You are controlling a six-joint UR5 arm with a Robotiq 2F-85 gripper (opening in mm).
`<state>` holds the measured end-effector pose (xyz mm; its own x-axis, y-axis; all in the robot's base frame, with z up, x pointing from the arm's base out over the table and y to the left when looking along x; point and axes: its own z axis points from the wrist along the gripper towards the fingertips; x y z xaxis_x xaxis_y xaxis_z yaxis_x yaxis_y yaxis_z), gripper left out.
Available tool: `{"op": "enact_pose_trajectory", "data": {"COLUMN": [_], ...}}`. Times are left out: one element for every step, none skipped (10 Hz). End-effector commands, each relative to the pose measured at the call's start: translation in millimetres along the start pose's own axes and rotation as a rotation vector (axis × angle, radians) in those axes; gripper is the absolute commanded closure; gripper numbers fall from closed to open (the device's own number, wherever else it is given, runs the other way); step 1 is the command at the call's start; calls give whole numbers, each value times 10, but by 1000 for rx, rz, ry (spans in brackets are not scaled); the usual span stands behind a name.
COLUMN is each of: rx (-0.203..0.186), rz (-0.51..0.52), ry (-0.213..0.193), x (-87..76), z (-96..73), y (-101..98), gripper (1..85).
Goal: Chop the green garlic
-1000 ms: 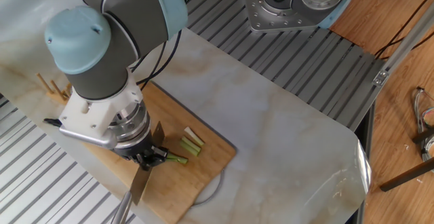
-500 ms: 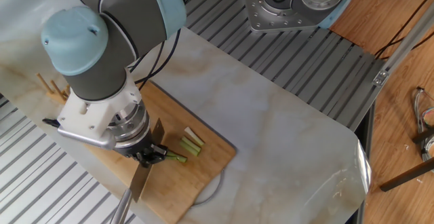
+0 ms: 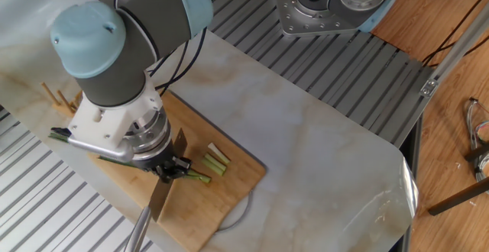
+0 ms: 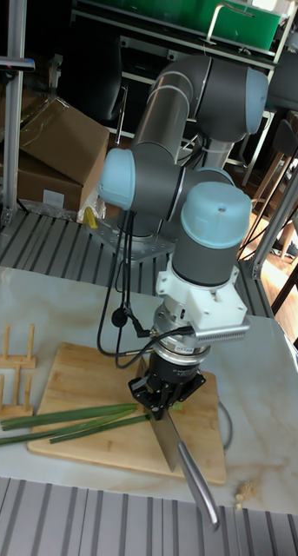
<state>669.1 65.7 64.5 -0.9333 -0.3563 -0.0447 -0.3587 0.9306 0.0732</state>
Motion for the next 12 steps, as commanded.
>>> {"op": "enact_pose_trajectory", "data": {"rx": [-9,-5,-5,-10,-12,-10,-10,-10,-12,-9,-12,-15], "rz": [1,1,1,1,1,1,1,0,-2,-3,-9,-16], "ry": [-8,-8,-8,-10,-11,-10,-10,-12,-17,-24,-25,-22], "x": [72,97,111,117,128,146,158,174,193,222,247,272], "z": [0,22,30,32,30,19,21,35,70,125,130,84], "y": [-8,-22,-26,-15,-6,-12,-16,-19,-14,-12,-7,-17], "gripper": [843,843,843,843,843,843,843,843,843,843,843,843]}}
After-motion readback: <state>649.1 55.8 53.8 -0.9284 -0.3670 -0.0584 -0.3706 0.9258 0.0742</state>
